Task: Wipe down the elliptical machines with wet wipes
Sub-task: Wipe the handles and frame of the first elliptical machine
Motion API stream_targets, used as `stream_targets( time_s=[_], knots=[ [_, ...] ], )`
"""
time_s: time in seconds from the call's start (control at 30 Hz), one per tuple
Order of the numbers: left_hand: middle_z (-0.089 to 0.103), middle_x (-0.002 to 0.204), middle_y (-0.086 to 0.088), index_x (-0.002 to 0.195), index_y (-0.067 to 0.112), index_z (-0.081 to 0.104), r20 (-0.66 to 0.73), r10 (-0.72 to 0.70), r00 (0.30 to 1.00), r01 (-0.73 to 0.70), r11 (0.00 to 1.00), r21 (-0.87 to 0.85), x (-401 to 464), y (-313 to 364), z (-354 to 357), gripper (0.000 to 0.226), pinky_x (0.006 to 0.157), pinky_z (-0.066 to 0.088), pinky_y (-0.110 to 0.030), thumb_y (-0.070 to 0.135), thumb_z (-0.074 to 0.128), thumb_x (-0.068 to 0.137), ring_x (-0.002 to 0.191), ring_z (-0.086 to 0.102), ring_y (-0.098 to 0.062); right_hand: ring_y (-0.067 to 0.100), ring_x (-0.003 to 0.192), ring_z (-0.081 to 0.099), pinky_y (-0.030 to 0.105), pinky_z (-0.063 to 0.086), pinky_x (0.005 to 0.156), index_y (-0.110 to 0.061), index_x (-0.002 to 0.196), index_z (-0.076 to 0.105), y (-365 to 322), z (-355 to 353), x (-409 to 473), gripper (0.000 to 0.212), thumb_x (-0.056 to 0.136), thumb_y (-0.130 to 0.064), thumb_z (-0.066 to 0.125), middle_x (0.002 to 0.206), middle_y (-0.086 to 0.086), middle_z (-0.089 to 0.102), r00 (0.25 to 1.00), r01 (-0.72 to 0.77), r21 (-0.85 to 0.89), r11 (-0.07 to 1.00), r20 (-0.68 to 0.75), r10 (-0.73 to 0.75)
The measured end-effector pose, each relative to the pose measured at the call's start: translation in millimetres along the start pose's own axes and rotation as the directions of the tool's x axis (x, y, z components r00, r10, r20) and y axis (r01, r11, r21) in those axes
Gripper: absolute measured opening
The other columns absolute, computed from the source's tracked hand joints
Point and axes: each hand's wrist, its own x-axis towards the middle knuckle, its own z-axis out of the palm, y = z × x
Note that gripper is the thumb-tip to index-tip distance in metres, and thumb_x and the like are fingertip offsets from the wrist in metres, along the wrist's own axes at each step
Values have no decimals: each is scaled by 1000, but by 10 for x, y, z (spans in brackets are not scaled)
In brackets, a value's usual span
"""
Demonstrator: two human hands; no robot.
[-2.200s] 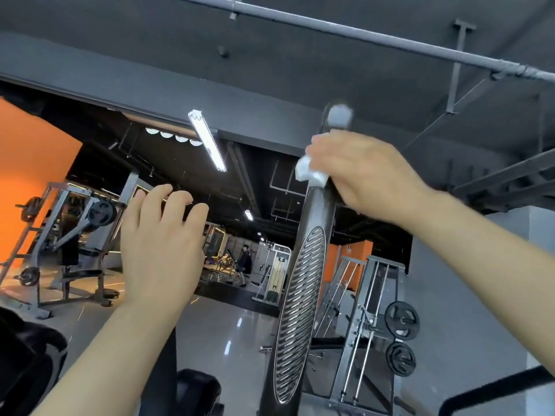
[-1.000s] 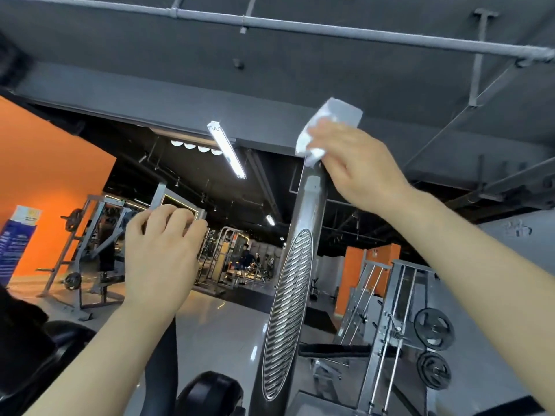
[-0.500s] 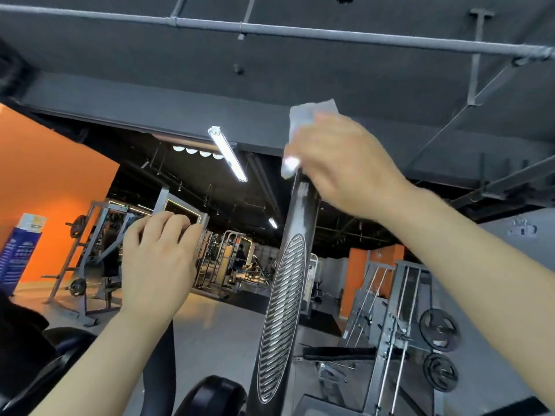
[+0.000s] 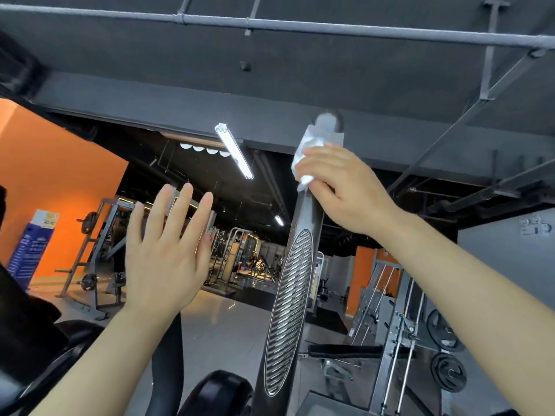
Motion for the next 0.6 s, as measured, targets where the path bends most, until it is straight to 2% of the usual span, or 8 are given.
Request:
stream_targets(
  time_s=[0.07,0.17,0.27,0.3,0.37,0.43,0.53,0.6],
  knots=[
    [44,150,-16,146,15,46,1,-16,1000,16,1000,7,-39,-16,-4,49,112,24,-56,29,38,100,141,35,-38,19,116,57,38,33,112,-13,91,70,-135,17,-97,26,93,-10,45,100,-4,69,998,8,22,1000,63,-9],
    [45,149,-17,145,14,48,-12,-25,1000,25,1000,-3,-80,-30,-5,49,111,26,-56,28,41,99,140,36,-39,13,101,58,36,35,110,-17,94,71,-380,12,-288,29,94,-17,41,96,-6,67,965,81,31,996,250,-86],
    [44,150,-17,145,14,48,-22,-31,999,30,999,-45,-84,-36,-5,50,111,26,-56,27,43,98,140,36,-39,14,94,57,41,50,90,-20,91,69,-466,-101,-231,34,93,-22,35,90,-6,65,928,151,-10,989,347,-138],
    [43,151,-16,145,14,48,-24,-36,999,34,998,-58,-89,-34,-5,50,112,25,-55,27,43,97,140,35,-39,16,93,58,42,52,83,-19,91,69,-440,-160,-141,36,93,-23,33,90,-4,65,944,154,-39,987,300,-135],
    [42,151,-16,145,14,48,-30,-49,998,47,996,-75,-96,-25,-10,51,113,23,-54,27,44,96,141,34,-39,26,96,61,44,53,76,-14,92,70,-298,-250,94,33,92,-16,37,94,2,67,989,132,-129,983,82,-122],
    [43,150,-17,144,13,49,-35,-57,998,54,995,-79,-99,-20,-18,50,113,24,-54,27,45,96,141,34,-39,32,105,61,45,50,87,-10,97,71,-69,-293,302,31,90,-7,41,104,7,69,987,51,-232,971,-139,-85],
    [46,148,-17,143,13,50,-36,-59,998,56,994,-92,-102,-16,-22,50,113,23,-53,26,46,95,140,35,-39,28,120,55,39,44,101,-7,102,71,204,-196,361,29,91,-3,44,118,5,67,984,-68,-182,981,-175,36],
    [46,148,-17,144,13,50,-32,-59,998,56,993,-99,-106,-16,-16,50,113,23,-53,26,46,96,141,34,-39,21,129,47,26,37,104,-8,104,70,237,-73,256,27,94,-4,45,127,2,64,981,-101,-85,991,-176,85]
  ],
)
